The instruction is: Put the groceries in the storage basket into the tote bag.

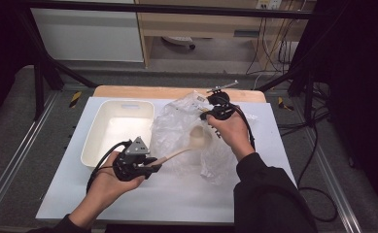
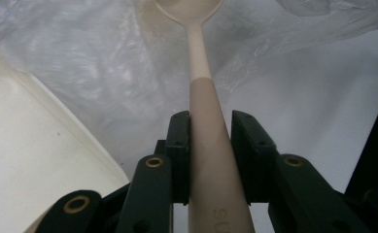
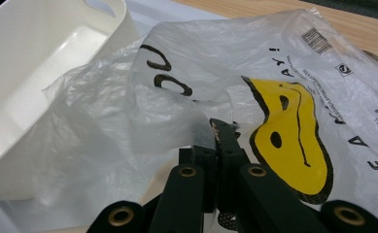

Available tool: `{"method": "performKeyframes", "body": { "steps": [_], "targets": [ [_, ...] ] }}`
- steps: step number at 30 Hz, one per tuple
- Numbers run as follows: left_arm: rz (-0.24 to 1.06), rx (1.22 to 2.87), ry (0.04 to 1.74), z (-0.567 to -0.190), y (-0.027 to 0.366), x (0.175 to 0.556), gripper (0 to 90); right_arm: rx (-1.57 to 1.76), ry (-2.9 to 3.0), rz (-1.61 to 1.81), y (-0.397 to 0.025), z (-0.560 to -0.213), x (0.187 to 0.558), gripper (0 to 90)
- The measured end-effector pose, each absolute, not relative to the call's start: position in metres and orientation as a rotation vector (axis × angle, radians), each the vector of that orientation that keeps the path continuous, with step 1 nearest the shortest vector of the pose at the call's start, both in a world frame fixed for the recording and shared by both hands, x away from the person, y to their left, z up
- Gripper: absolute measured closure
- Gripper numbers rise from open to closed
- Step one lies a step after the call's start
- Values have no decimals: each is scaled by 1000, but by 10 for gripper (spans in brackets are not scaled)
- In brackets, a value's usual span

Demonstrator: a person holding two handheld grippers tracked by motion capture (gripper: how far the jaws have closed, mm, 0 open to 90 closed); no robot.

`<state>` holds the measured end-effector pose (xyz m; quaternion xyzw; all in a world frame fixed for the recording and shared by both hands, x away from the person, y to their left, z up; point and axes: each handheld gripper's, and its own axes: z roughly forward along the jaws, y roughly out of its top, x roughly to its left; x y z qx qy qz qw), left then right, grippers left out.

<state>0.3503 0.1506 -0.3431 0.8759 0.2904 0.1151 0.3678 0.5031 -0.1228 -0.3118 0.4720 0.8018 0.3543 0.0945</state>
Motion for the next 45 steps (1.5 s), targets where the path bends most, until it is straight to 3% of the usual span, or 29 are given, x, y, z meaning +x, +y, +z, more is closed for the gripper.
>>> {"method": "performKeyframes", "body": {
  "steps": [23,45],
  "targets": [
    [310,2264,771,-355,109,401,696,1378,2385,1051,-125,-309,498,900],
    [316,2243,715,-377,59,422,696,1350,2412,1054,-122,-315,492,900]
  ]
}}
